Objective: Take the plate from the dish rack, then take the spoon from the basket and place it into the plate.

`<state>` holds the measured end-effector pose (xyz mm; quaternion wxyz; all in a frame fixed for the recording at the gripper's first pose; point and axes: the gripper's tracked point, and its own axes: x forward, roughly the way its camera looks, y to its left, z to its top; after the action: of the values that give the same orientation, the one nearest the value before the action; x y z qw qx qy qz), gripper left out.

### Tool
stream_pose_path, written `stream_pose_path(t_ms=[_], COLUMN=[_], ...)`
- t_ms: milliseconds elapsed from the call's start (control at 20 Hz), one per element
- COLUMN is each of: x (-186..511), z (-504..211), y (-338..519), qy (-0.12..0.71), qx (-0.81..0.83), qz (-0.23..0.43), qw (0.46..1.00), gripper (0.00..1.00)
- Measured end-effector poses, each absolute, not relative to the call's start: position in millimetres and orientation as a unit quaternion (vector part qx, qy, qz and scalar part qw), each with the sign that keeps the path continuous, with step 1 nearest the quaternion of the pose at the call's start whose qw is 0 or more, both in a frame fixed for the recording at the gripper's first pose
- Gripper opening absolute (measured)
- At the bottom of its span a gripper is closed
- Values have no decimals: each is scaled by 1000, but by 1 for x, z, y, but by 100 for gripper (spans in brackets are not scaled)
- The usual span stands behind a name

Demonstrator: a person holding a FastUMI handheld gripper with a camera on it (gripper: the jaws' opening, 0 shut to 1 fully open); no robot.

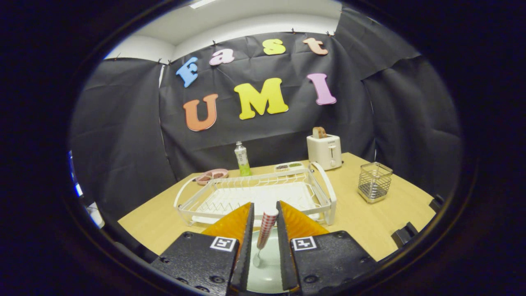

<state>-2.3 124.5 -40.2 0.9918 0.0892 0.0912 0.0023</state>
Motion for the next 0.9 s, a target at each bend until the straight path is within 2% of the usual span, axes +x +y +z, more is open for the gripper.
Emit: stream_pose_path(t_ms=[200, 250, 300, 650, 900], x=[-9, -9, -10, -21, -44], z=[-28, -28, -28, -25, -15], y=[116, 116, 116, 109, 96], qy=[67, 62, 61, 57, 34], qx=[86, 85, 85, 81, 67], qz=[-16, -17, -17, -11, -18], qw=[994, 994, 994, 995, 997], gripper=[63, 74, 78, 88, 90])
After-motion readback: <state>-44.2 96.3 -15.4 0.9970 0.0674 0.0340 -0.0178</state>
